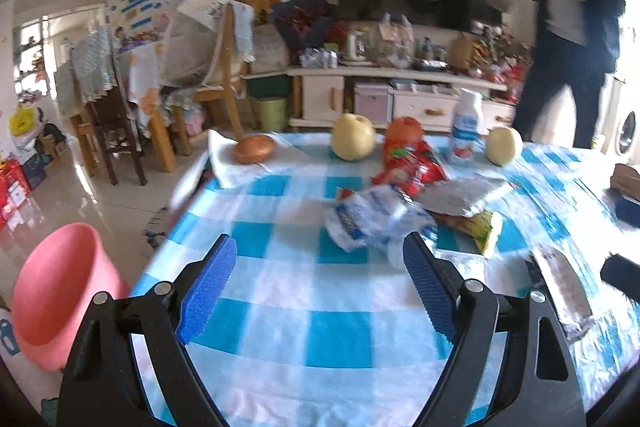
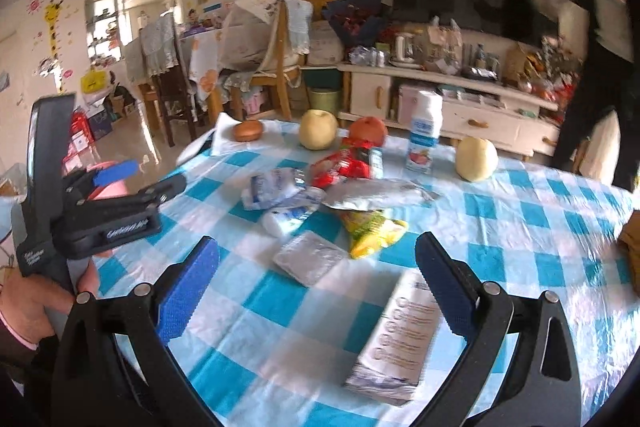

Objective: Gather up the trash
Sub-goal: 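Move both open tools back over the table, then grasp the white Magic Day bottle with the left tool while the right tool grasps the white carton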

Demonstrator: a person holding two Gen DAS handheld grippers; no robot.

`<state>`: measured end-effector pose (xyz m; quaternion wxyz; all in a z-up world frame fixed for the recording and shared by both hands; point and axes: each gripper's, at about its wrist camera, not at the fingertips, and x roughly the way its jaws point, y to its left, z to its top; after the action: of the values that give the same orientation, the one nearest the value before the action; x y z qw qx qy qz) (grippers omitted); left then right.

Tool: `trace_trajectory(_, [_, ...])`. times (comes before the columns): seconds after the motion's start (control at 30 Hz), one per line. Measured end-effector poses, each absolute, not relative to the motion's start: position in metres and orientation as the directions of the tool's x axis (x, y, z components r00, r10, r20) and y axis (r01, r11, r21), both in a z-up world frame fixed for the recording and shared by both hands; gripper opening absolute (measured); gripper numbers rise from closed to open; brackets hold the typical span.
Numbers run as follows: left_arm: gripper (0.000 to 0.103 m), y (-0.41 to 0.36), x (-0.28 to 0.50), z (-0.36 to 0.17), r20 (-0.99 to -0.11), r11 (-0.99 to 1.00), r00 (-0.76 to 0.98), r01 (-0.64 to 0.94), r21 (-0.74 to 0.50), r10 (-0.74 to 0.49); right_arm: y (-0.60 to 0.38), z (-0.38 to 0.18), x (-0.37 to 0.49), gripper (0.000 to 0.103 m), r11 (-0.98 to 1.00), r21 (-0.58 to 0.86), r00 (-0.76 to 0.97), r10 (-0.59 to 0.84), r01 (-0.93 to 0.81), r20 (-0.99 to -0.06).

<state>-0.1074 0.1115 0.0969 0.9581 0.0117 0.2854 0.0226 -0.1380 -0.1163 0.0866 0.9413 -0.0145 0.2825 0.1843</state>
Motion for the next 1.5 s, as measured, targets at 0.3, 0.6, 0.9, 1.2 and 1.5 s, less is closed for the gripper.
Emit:
trace_trajectory(0.3, [0.085, 0.080, -0.078, 0.076, -0.609, 0.998, 0.793, 0.042, 0.047, -0.005, -0.183, 0.070, -0.096, 0.099, 0.955, 0.209, 0.736, 0.296, -0.211, -0.609])
trace_trajectory(0.6, [0.085, 0.056, -0.036, 0.048, -0.693, 0.995, 0.717, 0.100, -0.008, -0.078, -0.202, 0.046, -0.066, 0.099, 0.949, 0.273, 0.645, 0.310, -0.161, -0.698])
trace_trajectory(0.9, [0.085, 0.050, 0.003, 0.031, -0.748, 0.994, 0.655, 0.082, -0.074, -0.110, -0.192, 0.030, -0.056, 0.099, 0.938, 0.284, 0.569, 0.346, -0.197, -0.746])
trace_trajectory(1.2, [0.073, 0.058, 0.031, 0.013, -0.794, 0.984, 0.588, 0.019, -0.177, -0.154, -0.187, 0.016, -0.053, 0.099, 0.929, 0.301, 0.511, 0.369, -0.214, -0.776])
trace_trajectory(1.5, [0.063, 0.054, 0.034, 0.013, -0.788, 0.979, 0.591, 0.011, -0.205, -0.172, -0.184, 0.008, -0.050, 0.098, 0.931, 0.290, 0.486, 0.363, -0.221, -0.795])
